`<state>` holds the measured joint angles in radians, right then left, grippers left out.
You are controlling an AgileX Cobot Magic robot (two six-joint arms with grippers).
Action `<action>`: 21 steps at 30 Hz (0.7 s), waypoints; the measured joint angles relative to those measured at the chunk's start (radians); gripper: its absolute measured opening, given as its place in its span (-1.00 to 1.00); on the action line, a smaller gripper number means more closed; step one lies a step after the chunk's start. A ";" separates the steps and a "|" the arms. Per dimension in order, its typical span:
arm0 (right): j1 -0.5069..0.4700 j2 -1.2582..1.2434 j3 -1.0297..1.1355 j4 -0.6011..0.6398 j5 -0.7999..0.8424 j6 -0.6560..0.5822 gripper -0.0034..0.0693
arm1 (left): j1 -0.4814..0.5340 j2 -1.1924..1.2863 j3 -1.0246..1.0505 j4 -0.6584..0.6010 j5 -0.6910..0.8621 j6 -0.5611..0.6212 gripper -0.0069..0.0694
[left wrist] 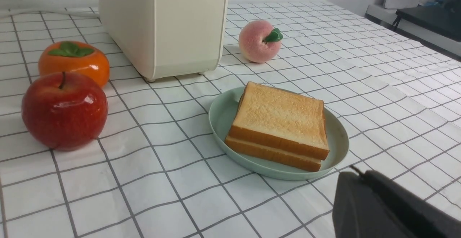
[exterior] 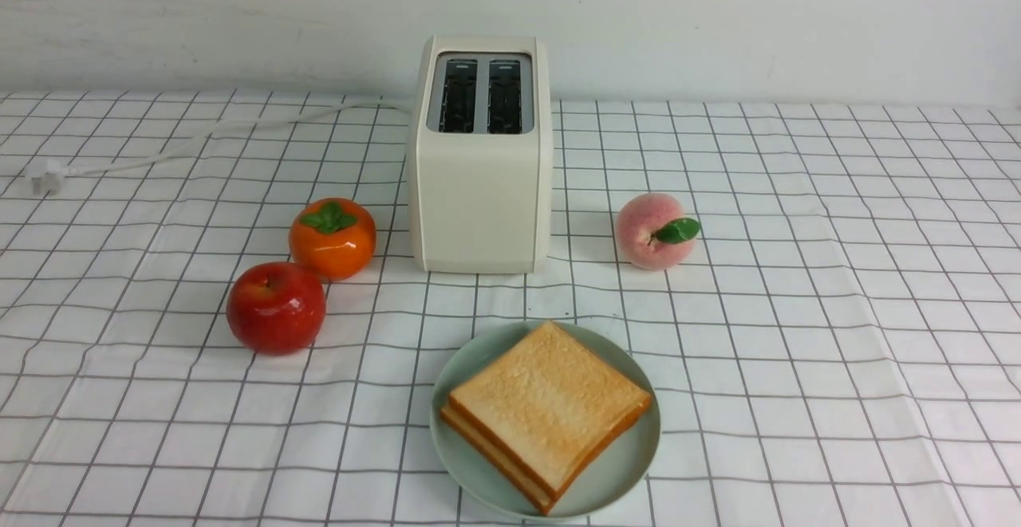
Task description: Take toasted bread from bread machine on white checkered table place on plate.
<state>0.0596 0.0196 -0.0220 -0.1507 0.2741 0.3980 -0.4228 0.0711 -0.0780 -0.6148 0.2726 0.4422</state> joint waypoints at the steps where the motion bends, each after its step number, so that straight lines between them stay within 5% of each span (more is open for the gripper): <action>1: 0.000 0.000 0.000 -0.011 0.001 0.000 -0.96 | 0.000 0.000 0.000 0.000 0.000 0.000 -0.85; 11: -0.020 -0.030 0.046 -0.079 0.048 -0.015 -0.96 | 0.000 0.000 0.000 0.000 0.000 0.000 -0.84; 21: -0.020 -0.030 0.038 0.010 0.127 -0.023 -0.96 | 0.000 0.000 0.000 0.000 0.001 0.000 -0.82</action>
<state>0.0391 -0.0100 0.0159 -0.1405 0.4006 0.3751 -0.4228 0.0711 -0.0780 -0.6148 0.2735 0.4422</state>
